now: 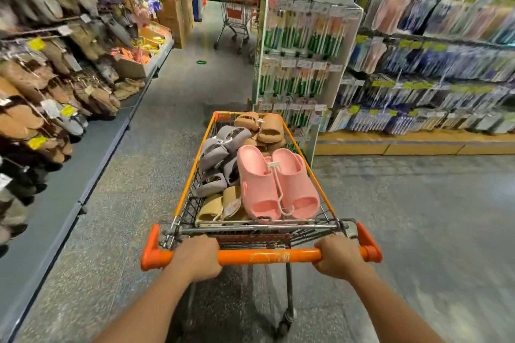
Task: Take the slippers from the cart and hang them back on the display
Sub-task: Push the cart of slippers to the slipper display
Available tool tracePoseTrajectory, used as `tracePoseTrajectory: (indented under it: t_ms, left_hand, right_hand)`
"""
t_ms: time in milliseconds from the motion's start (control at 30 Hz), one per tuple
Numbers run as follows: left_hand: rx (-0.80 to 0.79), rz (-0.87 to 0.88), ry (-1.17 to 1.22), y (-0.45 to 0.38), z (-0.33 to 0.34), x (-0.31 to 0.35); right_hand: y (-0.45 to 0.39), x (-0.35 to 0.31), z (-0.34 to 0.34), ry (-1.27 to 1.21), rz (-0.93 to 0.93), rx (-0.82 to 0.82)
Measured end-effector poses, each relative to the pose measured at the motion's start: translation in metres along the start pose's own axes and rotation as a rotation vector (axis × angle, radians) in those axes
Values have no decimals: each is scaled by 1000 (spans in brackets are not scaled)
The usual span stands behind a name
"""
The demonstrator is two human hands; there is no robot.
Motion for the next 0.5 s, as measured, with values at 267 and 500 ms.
tracePoseTrajectory:
  t_ms: [267,500]
  left_hand:
    - [-8,-38,26,-17,-5,18]
    - [-20,-16,65,-17,-3,17]
  right_hand:
    - [-17,22,1,-5,-9,-69]
    - [-20,21,4,-19,-83,-218]
Point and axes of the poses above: each hand's wrist, its own y-axis away from the middle knuckle, its own z-axis out of the palm, x = y × z, the point moved 9 cm from there along -y, towards the middle knuckle, and after that the axes turned 2 degrees about x, right-handed, at the moved point
